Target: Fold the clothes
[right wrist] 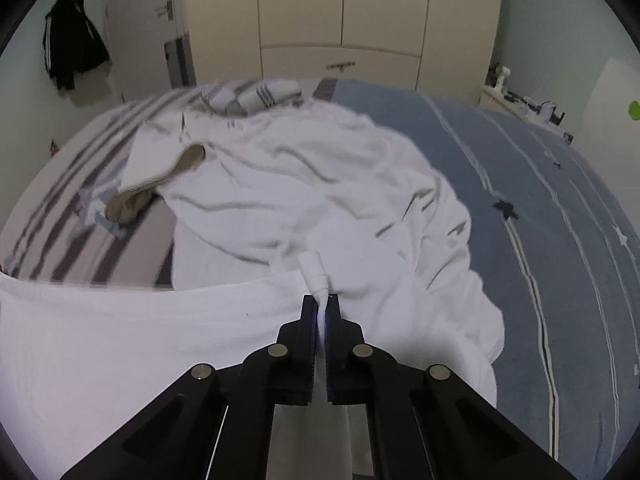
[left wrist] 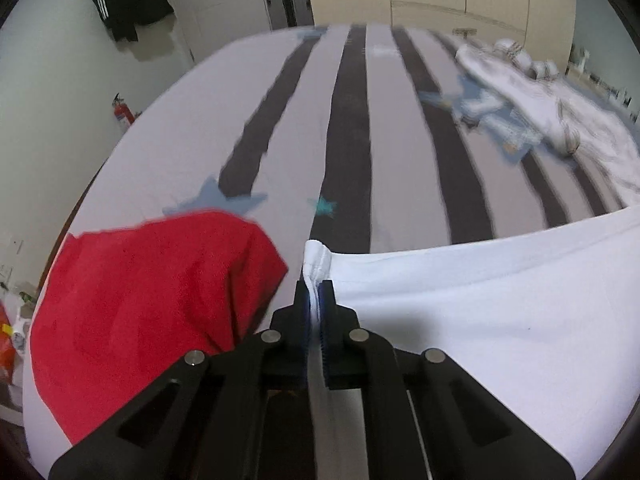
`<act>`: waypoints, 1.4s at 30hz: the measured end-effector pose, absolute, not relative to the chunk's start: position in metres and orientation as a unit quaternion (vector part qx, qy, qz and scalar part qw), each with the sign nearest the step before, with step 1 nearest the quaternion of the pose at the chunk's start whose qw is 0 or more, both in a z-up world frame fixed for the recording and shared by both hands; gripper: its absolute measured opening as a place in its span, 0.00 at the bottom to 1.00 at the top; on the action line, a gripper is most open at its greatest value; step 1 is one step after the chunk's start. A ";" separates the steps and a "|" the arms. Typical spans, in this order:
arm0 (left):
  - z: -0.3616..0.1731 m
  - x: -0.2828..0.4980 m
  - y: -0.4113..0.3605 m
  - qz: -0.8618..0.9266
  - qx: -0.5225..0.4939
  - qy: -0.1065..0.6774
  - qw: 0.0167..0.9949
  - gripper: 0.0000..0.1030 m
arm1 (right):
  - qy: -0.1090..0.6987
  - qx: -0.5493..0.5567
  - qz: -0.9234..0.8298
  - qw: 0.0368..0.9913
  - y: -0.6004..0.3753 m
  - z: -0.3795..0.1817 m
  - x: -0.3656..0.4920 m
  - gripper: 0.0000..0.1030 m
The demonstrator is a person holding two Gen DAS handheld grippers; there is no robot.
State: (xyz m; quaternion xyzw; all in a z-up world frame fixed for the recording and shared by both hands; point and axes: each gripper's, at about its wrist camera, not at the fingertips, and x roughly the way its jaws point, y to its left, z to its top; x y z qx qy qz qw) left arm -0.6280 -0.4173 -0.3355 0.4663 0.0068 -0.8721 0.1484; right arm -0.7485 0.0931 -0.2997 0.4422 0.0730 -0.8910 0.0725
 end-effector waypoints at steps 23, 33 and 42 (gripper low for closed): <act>-0.268 -0.476 -0.386 -0.892 0.429 0.085 0.114 0.49 | 0.011 0.444 -0.888 0.116 0.113 -0.264 -0.619 0.42; -0.302 -0.283 -0.397 -0.832 0.499 0.113 0.213 0.49 | 0.009 0.528 -0.833 0.167 0.097 -0.307 -0.415 0.42; -0.312 -0.182 -0.413 -0.808 0.499 0.161 0.268 0.49 | 0.018 0.536 -0.828 0.165 0.101 -0.319 -0.365 0.42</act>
